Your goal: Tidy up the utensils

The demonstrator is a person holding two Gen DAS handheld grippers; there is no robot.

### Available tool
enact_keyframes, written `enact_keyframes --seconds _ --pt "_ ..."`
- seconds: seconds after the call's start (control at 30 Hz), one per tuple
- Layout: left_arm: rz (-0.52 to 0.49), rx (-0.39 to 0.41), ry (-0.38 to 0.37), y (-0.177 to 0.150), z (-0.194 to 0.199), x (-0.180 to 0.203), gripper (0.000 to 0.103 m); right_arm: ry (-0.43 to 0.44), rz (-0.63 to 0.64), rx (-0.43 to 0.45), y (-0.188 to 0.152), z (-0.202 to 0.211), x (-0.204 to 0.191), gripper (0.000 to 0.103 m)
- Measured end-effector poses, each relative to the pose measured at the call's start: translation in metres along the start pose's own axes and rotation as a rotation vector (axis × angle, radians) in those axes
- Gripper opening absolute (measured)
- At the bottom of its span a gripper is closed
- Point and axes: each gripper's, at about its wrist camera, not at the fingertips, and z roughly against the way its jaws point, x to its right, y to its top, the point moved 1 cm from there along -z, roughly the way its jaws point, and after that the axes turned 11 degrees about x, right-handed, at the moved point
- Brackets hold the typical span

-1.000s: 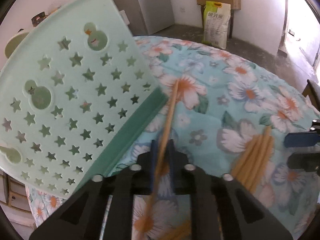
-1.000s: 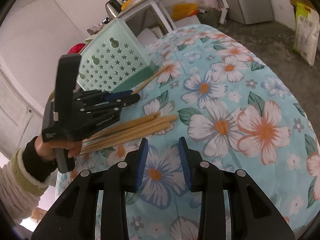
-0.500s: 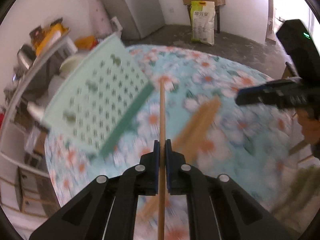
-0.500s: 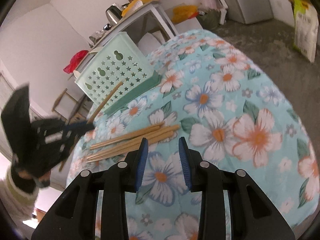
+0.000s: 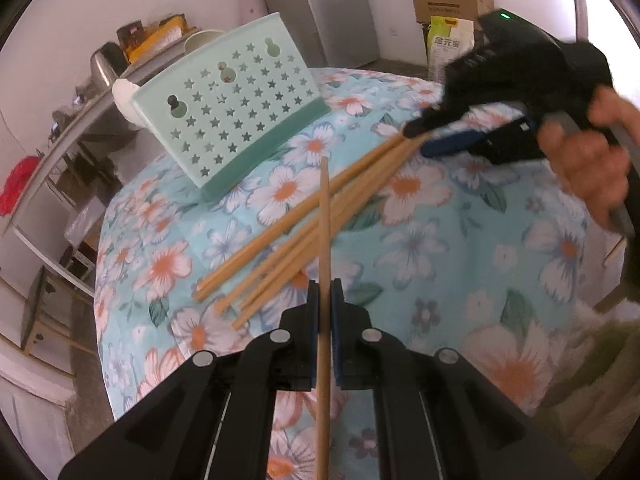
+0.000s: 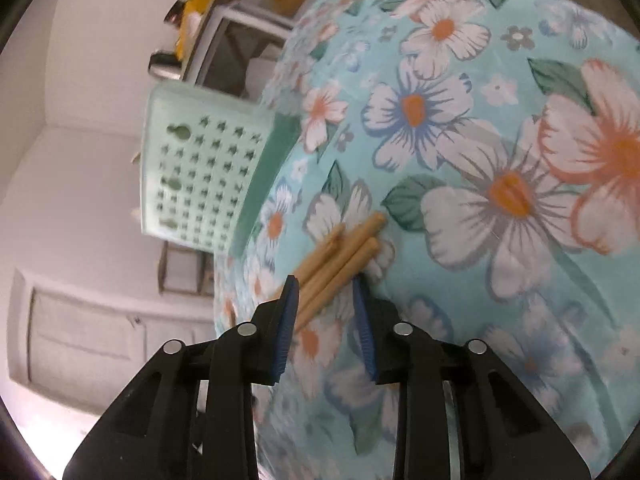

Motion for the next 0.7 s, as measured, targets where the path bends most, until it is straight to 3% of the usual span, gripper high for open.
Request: enact_keyframes --seconds 0.13,0.37,0.47,0.53,0.57,0.7 --pt "-0.046 -0.001 0.034 -0.011 0.001 0.004 0.005 -0.018 0.003 0.014 -0.006 0.008 -0.002 0.003" --pt "0.013 -0.030 0.014 -0.017 -0.001 -0.005 0.006 -0.020 -0.038 0.056 -0.002 0.026 0.007 0.001" --pt "0.022 -0.044 0.012 -0.015 -0.003 -0.005 0.006 0.007 -0.054 0.027 0.000 0.023 0.007 0.008" --pt "0.034 -0.051 0.014 -0.014 -0.004 -0.006 0.009 0.019 -0.078 -0.005 0.003 0.013 0.007 0.023" --pt "0.040 -0.054 0.016 -0.013 -0.005 -0.006 0.010 0.024 -0.090 -0.012 0.003 0.007 0.004 0.026" --pt "0.095 -0.056 0.014 -0.009 -0.003 -0.010 0.020 0.013 -0.081 -0.016 0.006 -0.001 -0.002 0.025"
